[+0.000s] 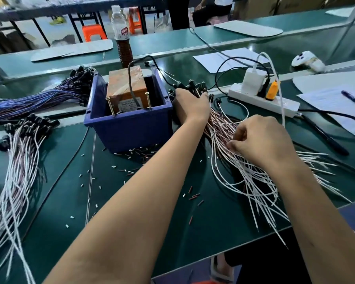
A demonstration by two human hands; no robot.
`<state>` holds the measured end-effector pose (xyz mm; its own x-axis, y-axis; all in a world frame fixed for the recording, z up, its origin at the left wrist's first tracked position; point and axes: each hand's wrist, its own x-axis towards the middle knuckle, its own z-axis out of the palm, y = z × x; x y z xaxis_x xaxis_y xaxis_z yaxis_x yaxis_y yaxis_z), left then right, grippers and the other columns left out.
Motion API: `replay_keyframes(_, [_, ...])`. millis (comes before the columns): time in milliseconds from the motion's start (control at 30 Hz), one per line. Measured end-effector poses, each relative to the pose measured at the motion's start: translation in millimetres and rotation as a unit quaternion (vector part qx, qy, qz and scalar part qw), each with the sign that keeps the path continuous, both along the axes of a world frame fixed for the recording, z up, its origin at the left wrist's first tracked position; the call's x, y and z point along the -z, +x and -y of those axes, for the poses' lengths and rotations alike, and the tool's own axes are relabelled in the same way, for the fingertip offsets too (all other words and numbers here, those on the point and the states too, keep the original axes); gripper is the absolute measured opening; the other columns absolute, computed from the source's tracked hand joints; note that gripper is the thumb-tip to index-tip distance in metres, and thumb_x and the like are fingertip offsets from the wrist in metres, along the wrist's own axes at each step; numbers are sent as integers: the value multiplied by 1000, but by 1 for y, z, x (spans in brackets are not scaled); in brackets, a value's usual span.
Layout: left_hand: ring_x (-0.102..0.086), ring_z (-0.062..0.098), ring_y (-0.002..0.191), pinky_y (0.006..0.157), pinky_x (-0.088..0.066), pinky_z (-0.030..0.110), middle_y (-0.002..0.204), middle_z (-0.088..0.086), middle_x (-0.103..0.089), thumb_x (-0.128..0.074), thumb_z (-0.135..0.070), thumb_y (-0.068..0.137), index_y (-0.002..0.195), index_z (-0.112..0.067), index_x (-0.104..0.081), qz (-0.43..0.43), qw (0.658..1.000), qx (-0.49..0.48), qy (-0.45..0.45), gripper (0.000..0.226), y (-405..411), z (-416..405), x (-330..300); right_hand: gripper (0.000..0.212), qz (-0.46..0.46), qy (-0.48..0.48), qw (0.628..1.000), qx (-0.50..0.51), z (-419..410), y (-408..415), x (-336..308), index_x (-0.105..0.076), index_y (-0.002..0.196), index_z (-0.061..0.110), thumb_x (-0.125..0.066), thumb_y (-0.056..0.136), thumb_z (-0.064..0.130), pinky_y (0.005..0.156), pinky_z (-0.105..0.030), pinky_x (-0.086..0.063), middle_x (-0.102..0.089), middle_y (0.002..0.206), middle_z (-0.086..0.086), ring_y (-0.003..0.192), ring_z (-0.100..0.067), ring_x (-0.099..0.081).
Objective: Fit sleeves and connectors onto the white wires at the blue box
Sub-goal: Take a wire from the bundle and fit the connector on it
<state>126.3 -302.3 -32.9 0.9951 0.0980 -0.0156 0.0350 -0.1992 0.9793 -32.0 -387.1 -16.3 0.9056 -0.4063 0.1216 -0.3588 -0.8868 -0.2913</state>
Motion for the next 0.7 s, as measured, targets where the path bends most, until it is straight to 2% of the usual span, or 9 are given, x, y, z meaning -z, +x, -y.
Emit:
replay_keyframes(100, [-70, 31, 82, 71, -59, 41, 92, 10, -59, -71, -13, 90, 92, -8, -51, 53, 994, -10, 96, 21, -5, 1, -1, 33, 6, 11, 1000, 1, 0, 2, 1, -63, 64, 29, -89, 79, 43, 69, -29, -45, -72, 81, -4, 79, -28, -68])
replay_keyframes(167, [-65, 29, 86, 67, -52, 35, 101, 13, -65, -68, -9, 89, 101, -4, -59, 75, 986, -21, 149, 15, -8, 0, -2, 34, 21, 22, 1000, -4, -3, 4, 1, -62, 64, 30, -86, 81, 46, 69, -30, -47, -71, 83, -4, 81, -28, -68])
replay_keyframes(333, [-65, 31, 102, 83, -55, 38, 114, 17, -65, -69, -20, 94, 116, -1, -60, 70, 980, 14, 184, 30, -20, -7, -10, 20, 105, 48, 993, -28, -12, 8, -1, -73, 77, 24, -82, 87, 39, 72, -32, -53, -71, 79, -5, 77, -28, -67])
replay_keyframes(400, [-65, 30, 101, 85, -54, 37, 113, 16, -66, -65, -24, 97, 112, -3, -64, 92, 983, 27, 158, 26, -30, -12, -15, 21, 131, 57, 989, -36, -18, 10, -4, -70, 75, 23, -81, 88, 35, 71, -33, -54, -71, 76, -5, 75, -29, -67])
replay_keyframes(467, [-68, 28, 92, 85, -57, 39, 100, 12, -72, -61, -27, 100, 101, -5, -71, 109, 985, 68, 117, 23, -44, -22, -21, 23, 157, 62, 985, -45, -26, 13, -6, -64, 72, 25, -80, 88, 32, 65, -34, -49, -68, 73, -7, 72, -34, -66])
replay_keyframes(533, [-67, 26, 75, 74, -59, 41, 78, 8, -72, -58, -30, 102, 83, -5, -72, 78, 980, 170, 67, 34, -58, -37, -25, 17, 179, 67, 980, -60, -36, 16, -6, -66, 75, 20, -78, 86, 26, 61, -31, -39, -63, 69, -11, 67, -37, -60])
replay_keyframes(600, [-58, 13, 60, 62, -53, 30, 65, -1, -62, -53, -37, 106, 74, -11, -66, 14, 959, 282, 17, 44, -70, -64, -27, 14, 168, 75, 980, -74, -51, 19, -6, -75, 88, 10, -79, 81, 22, 61, -29, -37, -61, 69, -13, 63, -35, -56])
replay_keyframes(633, [-56, 8, 59, 62, -53, 27, 65, -4, -61, -50, -40, 107, 77, -14, -66, -23, 947, 320, 4, 43, -75, -81, -28, 21, 149, 77, 982, -84, -61, 20, -4, -77, 93, 8, -81, 79, 22, 61, -28, -37, -60, 69, -11, 62, -33, -54])
replay_keyframes(700, [-60, 9, 68, 73, -59, 29, 76, 0, -64, -47, -41, 109, 93, -12, -70, -79, 929, 362, 17, 40, -81, -115, -28, 24, 112, 88, 984, -108, -78, 22, -2, -78, 95, 12, -84, 77, 27, 59, -28, -39, -58, 68, -5, 62, -30, -53])
